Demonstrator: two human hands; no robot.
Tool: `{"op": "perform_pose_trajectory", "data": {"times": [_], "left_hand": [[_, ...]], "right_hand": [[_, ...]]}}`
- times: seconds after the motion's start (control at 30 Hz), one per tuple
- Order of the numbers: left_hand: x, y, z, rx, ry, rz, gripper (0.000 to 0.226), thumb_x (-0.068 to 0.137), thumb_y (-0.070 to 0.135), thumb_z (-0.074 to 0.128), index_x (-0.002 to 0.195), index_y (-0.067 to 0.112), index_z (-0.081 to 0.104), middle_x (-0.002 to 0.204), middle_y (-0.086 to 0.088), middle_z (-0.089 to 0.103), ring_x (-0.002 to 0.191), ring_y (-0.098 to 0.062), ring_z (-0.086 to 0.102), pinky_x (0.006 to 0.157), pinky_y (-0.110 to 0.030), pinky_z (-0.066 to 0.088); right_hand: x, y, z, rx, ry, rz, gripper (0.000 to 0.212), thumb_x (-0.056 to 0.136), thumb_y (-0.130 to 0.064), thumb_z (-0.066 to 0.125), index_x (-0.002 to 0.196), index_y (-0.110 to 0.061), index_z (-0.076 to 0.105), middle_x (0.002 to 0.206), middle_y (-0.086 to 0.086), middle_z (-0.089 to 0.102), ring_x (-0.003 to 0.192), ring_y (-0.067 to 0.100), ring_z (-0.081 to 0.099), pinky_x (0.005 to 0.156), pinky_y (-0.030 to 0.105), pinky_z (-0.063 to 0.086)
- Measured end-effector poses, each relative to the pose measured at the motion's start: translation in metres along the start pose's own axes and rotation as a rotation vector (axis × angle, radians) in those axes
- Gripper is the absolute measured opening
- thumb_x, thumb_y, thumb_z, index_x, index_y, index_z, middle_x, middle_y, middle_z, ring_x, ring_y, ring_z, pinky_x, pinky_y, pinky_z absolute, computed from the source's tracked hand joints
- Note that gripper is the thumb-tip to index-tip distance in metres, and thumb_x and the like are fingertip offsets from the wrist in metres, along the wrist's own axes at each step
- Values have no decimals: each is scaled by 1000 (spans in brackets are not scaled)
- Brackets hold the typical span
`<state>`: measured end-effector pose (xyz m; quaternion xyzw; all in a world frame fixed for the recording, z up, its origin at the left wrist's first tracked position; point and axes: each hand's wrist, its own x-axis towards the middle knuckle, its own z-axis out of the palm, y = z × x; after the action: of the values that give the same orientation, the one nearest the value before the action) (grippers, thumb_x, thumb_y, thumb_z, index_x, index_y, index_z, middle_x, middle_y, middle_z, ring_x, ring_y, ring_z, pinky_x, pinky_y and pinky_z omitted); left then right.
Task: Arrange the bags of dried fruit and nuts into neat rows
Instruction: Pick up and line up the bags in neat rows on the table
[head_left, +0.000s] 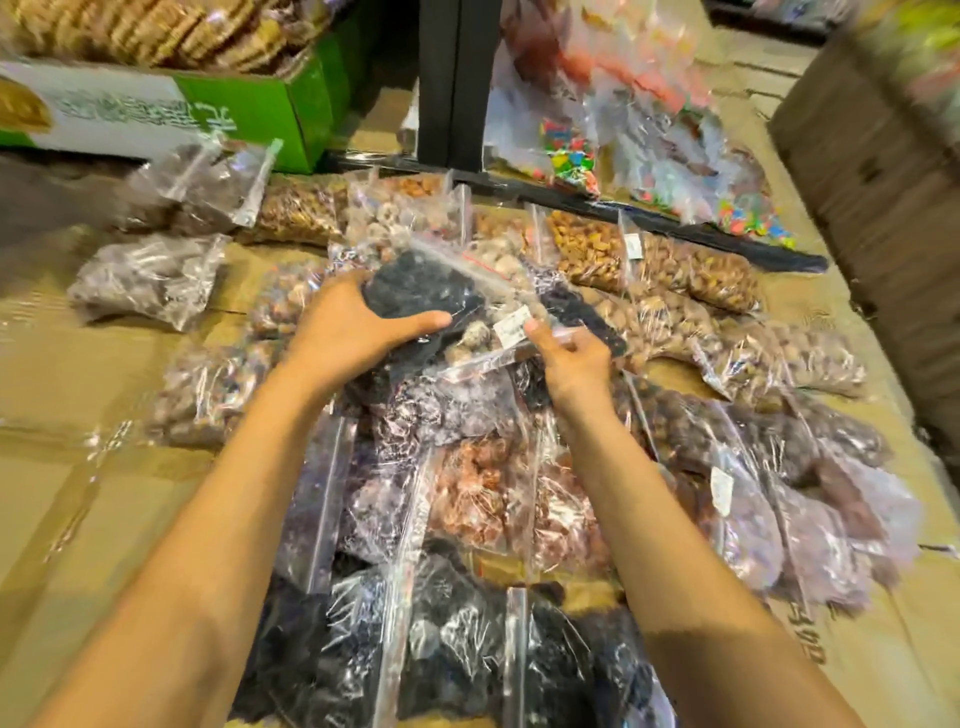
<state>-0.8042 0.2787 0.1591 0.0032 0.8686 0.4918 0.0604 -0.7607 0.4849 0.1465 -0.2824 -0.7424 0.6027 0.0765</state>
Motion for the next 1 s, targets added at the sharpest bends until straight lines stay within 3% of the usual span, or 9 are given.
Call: {"op": "perform_pose_trajectory", "data": {"times": [0.13, 0.27, 0.43, 0.5, 0.57, 0.67, 0.83, 0.93, 1.0], "left_hand": [[-12, -2, -15, 53, 66, -118, 89, 39, 72, 82, 104, 16, 58, 77, -4, 63, 71, -19, 61, 55, -24, 40], [-41, -12, -28, -63, 10, -278, 73, 36, 66, 84, 81, 18, 53, 70, -9, 48, 66, -20, 48, 62, -31, 38], [-86, -29, -18, -277, 199, -308, 75, 55, 40, 90, 113, 10, 53, 82, -5, 66, 55, -9, 66, 52, -24, 54], [-97, -37, -10, -287, 351, -301, 94, 48, 47, 93, 123, 11, 50, 104, -6, 69, 86, -13, 71, 75, -33, 59], [-110, -40, -5, -288, 470, -278, 116, 41, 55, 93, 137, 14, 40, 131, -5, 58, 115, -22, 59, 100, -44, 47], [-125, -48, -1, -355, 552, -262, 133, 35, 64, 90, 145, 20, 29, 145, -8, 46, 129, -25, 49, 108, -48, 40], [-142, -66, -22, -357, 560, -182, 125, 37, 60, 92, 141, 20, 36, 141, -4, 51, 127, -21, 52, 105, -44, 43], [-141, -68, -46, -333, 427, -34, 86, 46, 33, 92, 120, 23, 50, 115, 9, 62, 103, -3, 62, 79, -16, 53], [-138, -71, -63, -265, 276, 55, 72, 51, 25, 89, 110, 37, 50, 108, 19, 59, 92, 9, 60, 69, -12, 51]], "right_hand": [[-13, 12, -7, 98, 12, -20, 32, 88, -20, 63, 62, -21, 45, 66, -4, 49, 65, 11, 47, 68, 27, 39], [-37, 30, -15, 232, -13, -15, 24, 92, -21, 57, 70, -21, 48, 82, -2, 57, 93, 19, 57, 93, 43, 46], [-56, 32, -34, 463, -92, -59, 24, 96, -12, 49, 74, -18, 42, 83, -3, 53, 85, 10, 51, 74, 27, 44], [-55, 32, -43, 478, -89, -93, 21, 96, -13, 49, 77, -18, 41, 79, -3, 49, 76, 8, 48, 71, 26, 40], [-53, 34, -51, 475, -42, -105, 19, 95, -12, 50, 79, -17, 42, 79, -3, 48, 75, 7, 47, 76, 29, 40], [-58, 41, -57, 424, 53, -136, 19, 94, -12, 51, 79, -21, 43, 85, -1, 50, 79, 10, 49, 87, 32, 43], [-77, 47, -68, 422, 199, -179, 22, 96, -15, 49, 78, -22, 39, 75, -5, 40, 62, 0, 39, 68, 15, 40], [-85, 49, -73, 377, 294, -147, 21, 97, -20, 47, 79, -22, 36, 78, -2, 40, 68, 10, 37, 64, 22, 36], [-96, 47, -71, 373, 363, -160, 19, 96, -23, 48, 80, -23, 37, 81, 0, 41, 70, 14, 37, 64, 25, 35]]}}
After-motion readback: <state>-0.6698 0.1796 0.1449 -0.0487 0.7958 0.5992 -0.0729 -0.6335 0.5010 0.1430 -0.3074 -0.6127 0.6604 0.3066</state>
